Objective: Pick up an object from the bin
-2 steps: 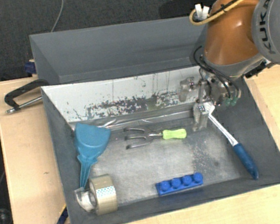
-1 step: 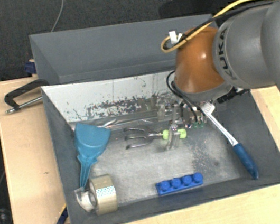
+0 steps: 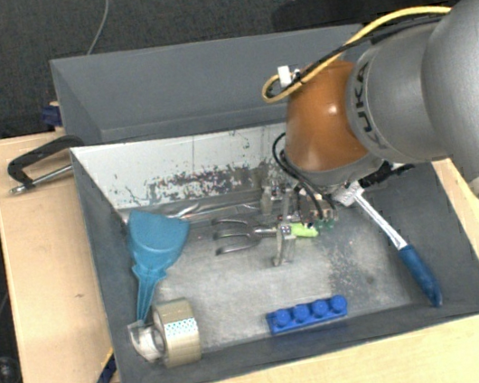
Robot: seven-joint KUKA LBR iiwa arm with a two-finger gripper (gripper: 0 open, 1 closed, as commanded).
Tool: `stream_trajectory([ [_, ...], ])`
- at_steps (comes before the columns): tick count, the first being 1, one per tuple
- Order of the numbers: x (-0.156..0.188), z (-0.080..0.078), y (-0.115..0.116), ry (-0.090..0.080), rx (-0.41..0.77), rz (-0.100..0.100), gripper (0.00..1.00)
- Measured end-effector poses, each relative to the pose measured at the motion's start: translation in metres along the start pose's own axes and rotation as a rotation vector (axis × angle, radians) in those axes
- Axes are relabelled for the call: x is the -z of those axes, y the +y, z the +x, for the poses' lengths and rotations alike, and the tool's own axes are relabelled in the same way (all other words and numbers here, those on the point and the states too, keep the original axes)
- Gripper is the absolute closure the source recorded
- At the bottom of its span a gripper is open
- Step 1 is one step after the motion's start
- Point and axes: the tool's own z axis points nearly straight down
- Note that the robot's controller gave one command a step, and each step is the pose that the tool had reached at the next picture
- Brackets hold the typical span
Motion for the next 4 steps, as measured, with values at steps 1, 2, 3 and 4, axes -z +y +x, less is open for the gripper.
stream_trajectory([
  [1, 0.034, -0.003, 0.012, -0.009, 0.176, -0.001, 0.0],
  [2, 0.006, 0.007, 0.044, 0.002, 0.147, -0.003, 0.0],
  [3, 0.008, 0.005, 0.033, -0.011, 0.313, -0.001, 1.0],
  [4, 0.008, 0.005, 0.034, -0.011, 0.313, -0.001, 1.0],
])
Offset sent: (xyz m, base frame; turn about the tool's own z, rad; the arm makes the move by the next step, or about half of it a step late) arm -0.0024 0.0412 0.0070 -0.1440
